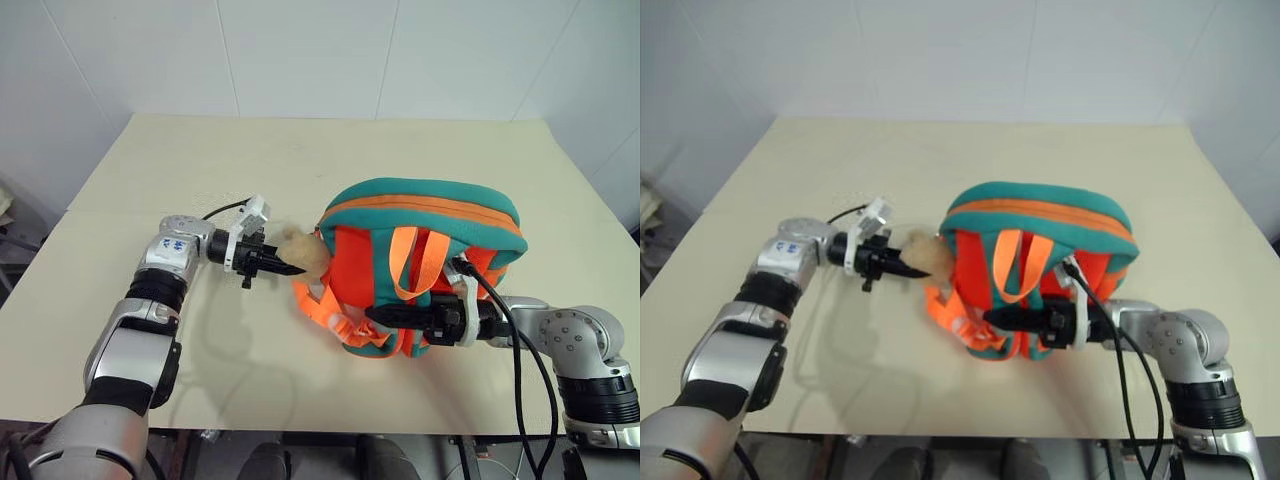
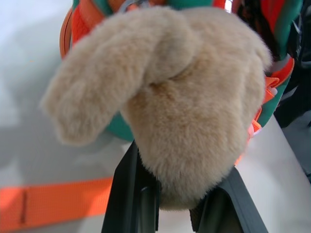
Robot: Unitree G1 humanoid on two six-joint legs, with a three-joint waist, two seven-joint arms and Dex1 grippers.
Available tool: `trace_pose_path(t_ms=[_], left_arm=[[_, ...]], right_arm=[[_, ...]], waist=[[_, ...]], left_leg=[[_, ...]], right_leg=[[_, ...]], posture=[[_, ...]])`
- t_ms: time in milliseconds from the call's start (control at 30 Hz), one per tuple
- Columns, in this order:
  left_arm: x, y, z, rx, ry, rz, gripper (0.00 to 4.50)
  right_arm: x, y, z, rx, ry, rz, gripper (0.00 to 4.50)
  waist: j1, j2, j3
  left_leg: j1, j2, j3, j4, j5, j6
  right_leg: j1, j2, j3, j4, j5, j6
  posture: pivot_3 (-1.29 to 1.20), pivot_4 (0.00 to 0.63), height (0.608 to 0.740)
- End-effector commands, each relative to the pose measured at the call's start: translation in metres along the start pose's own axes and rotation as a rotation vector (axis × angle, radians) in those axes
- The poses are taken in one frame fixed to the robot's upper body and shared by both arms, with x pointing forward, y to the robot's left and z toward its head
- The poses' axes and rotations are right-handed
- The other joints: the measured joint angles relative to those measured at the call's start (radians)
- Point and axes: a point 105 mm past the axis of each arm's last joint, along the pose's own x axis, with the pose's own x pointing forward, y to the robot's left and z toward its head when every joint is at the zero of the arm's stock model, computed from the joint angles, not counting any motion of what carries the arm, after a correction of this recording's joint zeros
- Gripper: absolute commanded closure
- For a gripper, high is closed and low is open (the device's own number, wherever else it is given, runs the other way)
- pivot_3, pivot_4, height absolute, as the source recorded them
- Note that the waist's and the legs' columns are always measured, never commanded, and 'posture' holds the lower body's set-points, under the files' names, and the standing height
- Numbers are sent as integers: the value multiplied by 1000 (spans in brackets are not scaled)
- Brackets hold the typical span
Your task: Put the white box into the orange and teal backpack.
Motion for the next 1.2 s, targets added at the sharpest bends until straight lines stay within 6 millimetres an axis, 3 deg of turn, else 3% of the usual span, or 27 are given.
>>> trace_pose_path(t_ms=[33,100,133,267,500,533,733,800,1033,1133,1200], left_arm=[[-13,-23,26,186,-7,-73,4090],[-20,-31,39,242,-42,-48,4090],[-24,-33,45,275,-62,-15,3765],[-40,-53,58,341,-69,26,2486],[-59,-77,46,307,-35,100,235],[-60,-80,45,296,-43,106,25],[-54,-91,32,248,-80,133,25],[-52,-91,27,240,-87,147,25],[-56,-87,21,239,-189,250,25],[-63,-87,6,238,-180,289,25],[-69,-91,-5,208,-164,294,25]], right_arm=[[-3,12,15,-84,-1,23,3925],[-5,16,23,-141,-9,10,3925],[-6,16,29,-170,-13,-8,3925],[-15,20,44,-285,-10,-73,2582],[-35,26,47,-532,72,-206,135],[-38,25,47,-565,80,-234,0],[-61,19,42,-614,81,-356,0],[-73,16,31,-601,110,-379,0],[-108,14,24,-680,110,-447,0],[-124,11,18,-765,192,-460,0],[-128,14,23,-838,156,-460,0]], waist=[[-5,0,0],[-10,0,0],[-14,0,0],[-21,1,1],[-20,1,1],[-19,1,1],[-17,1,1],[-15,1,1],[-20,1,1],[-21,1,1],[-23,1,1]], left_leg=[[-1,0,0,-1,0,0],[-1,1,0,-2,0,0],[-2,1,0,-2,0,0],[-2,1,0,-3,0,0],[-2,1,1,-5,0,0],[-2,1,2,-5,0,0],[-1,1,2,-4,0,0],[0,1,2,-4,0,0],[3,1,3,-4,0,0],[6,1,4,-5,0,0],[7,1,5,-5,0,0]], right_leg=[[-2,0,0,0,0,0],[-2,0,0,-1,0,0],[-3,0,0,-1,0,0],[-3,-1,0,-2,0,-1],[-3,-1,0,-3,-1,-1],[-3,-1,0,-3,-1,-1],[-1,-1,0,-4,-1,-1],[-1,-1,0,-4,-1,-1],[1,-1,1,-7,-1,-1],[3,-1,2,-6,-1,-2],[3,-1,2,-6,-1,-2]], posture=[[0,150,740],[0,150,740],[0,150,740],[0,150,740],[0,150,740],[0,150,740],[0,150,740],[0,150,740],[0,150,740],[0,150,740],[0,150,740]])
